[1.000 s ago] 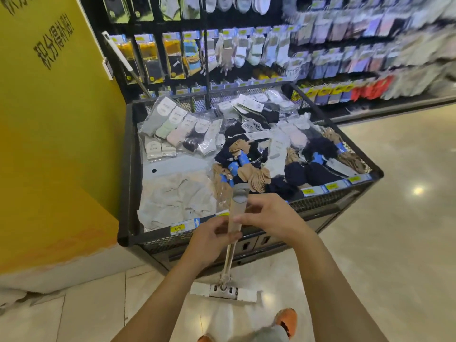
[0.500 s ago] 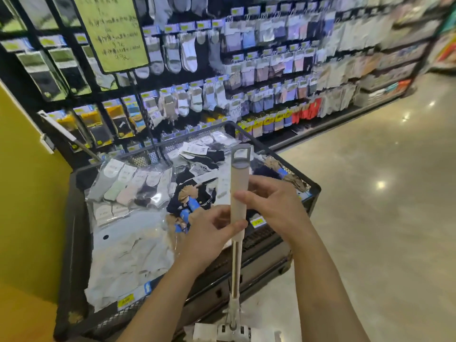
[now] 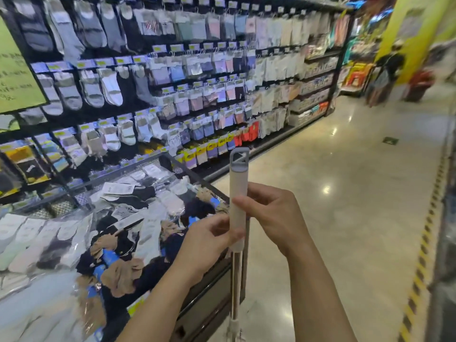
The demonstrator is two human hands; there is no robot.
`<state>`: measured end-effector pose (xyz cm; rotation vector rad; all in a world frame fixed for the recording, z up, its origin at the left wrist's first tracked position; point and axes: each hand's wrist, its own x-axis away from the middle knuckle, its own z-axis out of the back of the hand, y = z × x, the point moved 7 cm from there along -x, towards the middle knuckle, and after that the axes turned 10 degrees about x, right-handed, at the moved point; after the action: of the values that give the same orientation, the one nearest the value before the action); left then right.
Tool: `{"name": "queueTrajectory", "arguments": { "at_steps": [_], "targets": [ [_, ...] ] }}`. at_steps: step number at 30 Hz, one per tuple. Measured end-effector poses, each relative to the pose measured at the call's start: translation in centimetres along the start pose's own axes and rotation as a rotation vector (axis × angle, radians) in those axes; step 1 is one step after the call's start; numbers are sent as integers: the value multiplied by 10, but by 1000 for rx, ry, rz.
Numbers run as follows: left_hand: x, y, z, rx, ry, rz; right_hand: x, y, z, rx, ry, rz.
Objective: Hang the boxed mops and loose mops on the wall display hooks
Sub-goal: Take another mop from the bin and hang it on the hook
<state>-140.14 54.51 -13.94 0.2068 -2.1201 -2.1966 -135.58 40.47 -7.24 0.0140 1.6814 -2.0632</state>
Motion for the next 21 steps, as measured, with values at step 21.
{"name": "queueTrajectory", "arguments": {
  "at_steps": [21],
  "targets": [
    [-247, 2, -188, 98, -432, 10, -136, 88, 201, 227, 411, -163]
  ]
}}
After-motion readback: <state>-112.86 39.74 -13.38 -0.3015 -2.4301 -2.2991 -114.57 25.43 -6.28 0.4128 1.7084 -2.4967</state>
